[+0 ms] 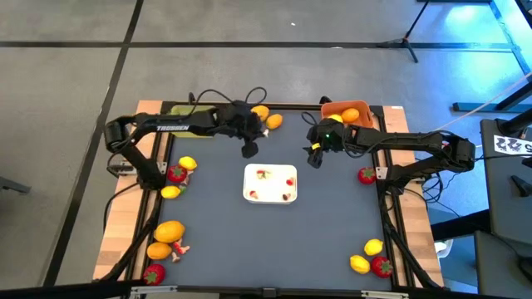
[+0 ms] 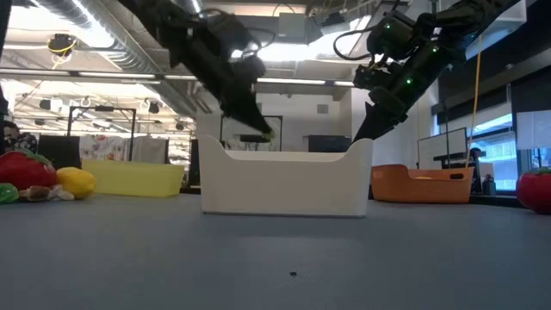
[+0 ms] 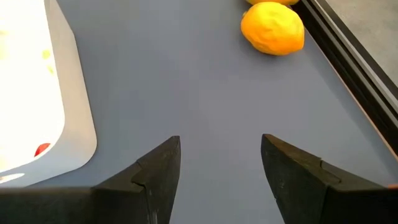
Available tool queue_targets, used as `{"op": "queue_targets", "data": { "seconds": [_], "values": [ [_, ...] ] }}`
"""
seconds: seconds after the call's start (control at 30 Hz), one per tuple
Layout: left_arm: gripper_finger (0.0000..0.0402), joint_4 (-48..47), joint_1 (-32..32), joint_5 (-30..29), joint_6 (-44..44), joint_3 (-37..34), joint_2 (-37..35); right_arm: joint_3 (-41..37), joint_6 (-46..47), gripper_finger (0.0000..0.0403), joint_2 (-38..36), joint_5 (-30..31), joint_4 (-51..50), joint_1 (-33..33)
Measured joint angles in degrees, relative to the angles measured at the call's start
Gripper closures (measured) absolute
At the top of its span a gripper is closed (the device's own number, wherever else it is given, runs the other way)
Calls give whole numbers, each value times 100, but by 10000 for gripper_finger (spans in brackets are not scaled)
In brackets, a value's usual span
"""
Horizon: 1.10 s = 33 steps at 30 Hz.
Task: Sort produce into baskets
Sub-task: Put the green mushroom into the white bin
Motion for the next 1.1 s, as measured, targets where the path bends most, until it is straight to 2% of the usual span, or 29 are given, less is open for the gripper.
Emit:
{"op": "queue_targets", "data": {
  "seconds": [0.4,0.6,0.9,1.1],
  "values": [
    [384,-408,-957,1392,105,0,-419,0,0,180,0,0,13,-2],
    [384,-733,-1341,1430,-301,-10,-387,0,0,180,0,-19,10,-2],
    [384,-703,-1733,1407,-871,-233,-387,0,391,180,0,-563,5,2],
    [384,-738,-1821,1095,-1313,-234,-382,0,591,180,0,-811,3,4]
  ]
}}
